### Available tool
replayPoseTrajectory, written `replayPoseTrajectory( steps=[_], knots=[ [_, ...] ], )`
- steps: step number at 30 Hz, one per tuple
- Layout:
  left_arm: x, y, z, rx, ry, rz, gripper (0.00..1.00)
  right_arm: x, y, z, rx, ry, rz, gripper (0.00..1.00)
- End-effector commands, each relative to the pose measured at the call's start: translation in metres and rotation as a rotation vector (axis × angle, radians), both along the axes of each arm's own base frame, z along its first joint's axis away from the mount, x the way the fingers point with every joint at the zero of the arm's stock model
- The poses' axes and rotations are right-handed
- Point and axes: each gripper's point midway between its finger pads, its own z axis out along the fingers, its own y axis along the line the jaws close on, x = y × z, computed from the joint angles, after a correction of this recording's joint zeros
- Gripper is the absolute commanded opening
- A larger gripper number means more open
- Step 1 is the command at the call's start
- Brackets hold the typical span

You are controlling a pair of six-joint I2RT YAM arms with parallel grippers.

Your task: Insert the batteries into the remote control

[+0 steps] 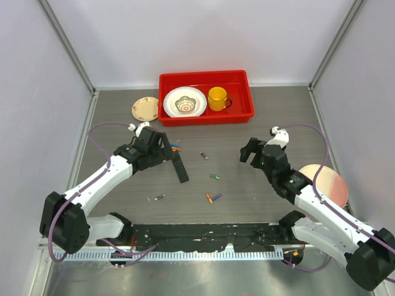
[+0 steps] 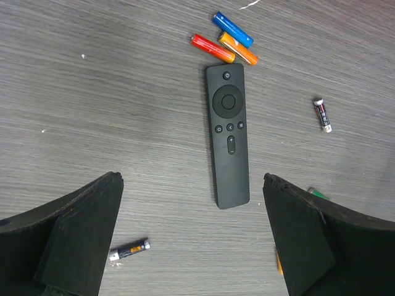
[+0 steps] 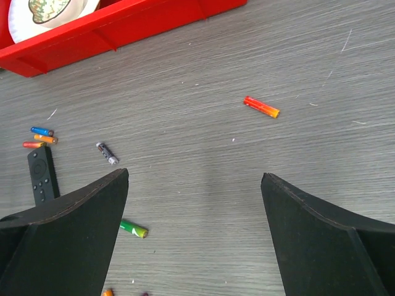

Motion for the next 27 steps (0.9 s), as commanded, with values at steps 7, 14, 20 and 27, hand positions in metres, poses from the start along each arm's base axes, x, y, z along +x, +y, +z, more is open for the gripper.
replayPoseTrajectory(
  steps=[7, 14, 20, 27],
  knots=[
    [0.005, -0.01, 0.025, -0.118, -0.165, -0.029, 1.0, -0.005, 0.035, 0.016, 0.118, 0.002, 0.149, 0.94],
    [0.005, -0.037, 0.01, -0.06, -0.124, -0.037, 0.98, -0.003, 0.02, 0.009, 0.024, 0.055, 0.094, 0.94],
    [0.017, -0.047, -0.009, 0.008, -0.047, 0.155, 1.0, -0.008, 0.02, 0.007, 0.038, 0.072, 0.091, 0.94],
    [0.034, -0.044, -0.03, 0.085, -0.037, 0.243, 1.0, -0.015, 0.018, 0.009, 0.043, 0.079, 0.106, 0.94]
  ],
)
